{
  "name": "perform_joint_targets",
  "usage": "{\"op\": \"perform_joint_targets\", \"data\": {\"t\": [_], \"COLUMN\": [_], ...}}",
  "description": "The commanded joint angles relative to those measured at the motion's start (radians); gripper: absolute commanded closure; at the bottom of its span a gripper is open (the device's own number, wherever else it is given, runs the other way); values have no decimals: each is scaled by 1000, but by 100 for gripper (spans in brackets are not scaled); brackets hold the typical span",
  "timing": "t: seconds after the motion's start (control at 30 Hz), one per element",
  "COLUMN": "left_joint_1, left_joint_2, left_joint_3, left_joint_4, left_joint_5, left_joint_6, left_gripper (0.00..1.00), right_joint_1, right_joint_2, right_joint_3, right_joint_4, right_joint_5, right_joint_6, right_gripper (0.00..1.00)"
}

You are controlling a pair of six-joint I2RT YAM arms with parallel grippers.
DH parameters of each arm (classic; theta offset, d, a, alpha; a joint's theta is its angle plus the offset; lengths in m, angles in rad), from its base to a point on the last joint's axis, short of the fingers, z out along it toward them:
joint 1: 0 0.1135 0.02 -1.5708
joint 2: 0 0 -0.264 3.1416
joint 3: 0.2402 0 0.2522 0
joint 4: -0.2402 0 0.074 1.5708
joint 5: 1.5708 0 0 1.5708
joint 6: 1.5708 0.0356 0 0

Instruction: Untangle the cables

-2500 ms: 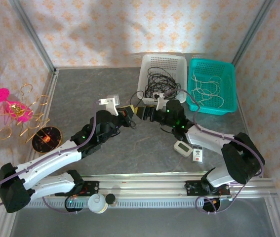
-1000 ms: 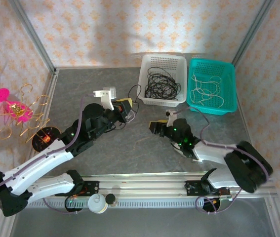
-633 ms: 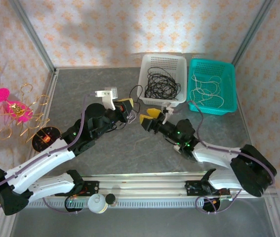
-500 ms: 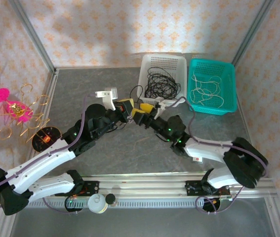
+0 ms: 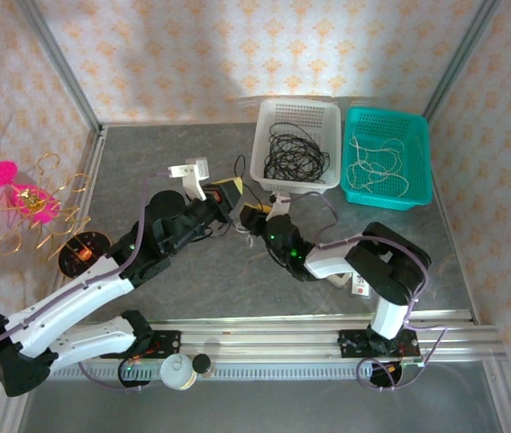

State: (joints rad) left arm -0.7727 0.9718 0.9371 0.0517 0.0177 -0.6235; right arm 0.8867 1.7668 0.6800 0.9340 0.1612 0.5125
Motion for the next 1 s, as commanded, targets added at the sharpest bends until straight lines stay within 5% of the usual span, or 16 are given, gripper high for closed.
{"op": "perform_joint_targets", "data": {"t": [0.0, 0.53, 0.73, 0.87, 0.97], "left_joint_1": [-6, 6, 11, 20, 27], "left_joint_2": [-22, 48, 65, 58, 45], "left_joint_3": [89, 280, 297, 278, 248], "left_joint_4": [6, -92, -121, -135, -136], "left_joint_5": [-32, -142, -129, -116, -116], "left_joint_6": [61, 217, 228, 222, 203], "left_gripper": [100, 100, 100, 100, 100], "right_joint_1": [14, 27, 24, -49, -128], "right_joint_2": [22, -31, -256, -425, -534], "right_joint_3": [-40, -181, -178, -116, -100], "right_joint_4": [0, -137, -286, -456, -480], "right_joint_5": [-17, -93, -70, -183, -389], "right_joint_6": [-24, -196, -292, -342, -406], "right_gripper": [51, 46, 37, 33, 33]}}
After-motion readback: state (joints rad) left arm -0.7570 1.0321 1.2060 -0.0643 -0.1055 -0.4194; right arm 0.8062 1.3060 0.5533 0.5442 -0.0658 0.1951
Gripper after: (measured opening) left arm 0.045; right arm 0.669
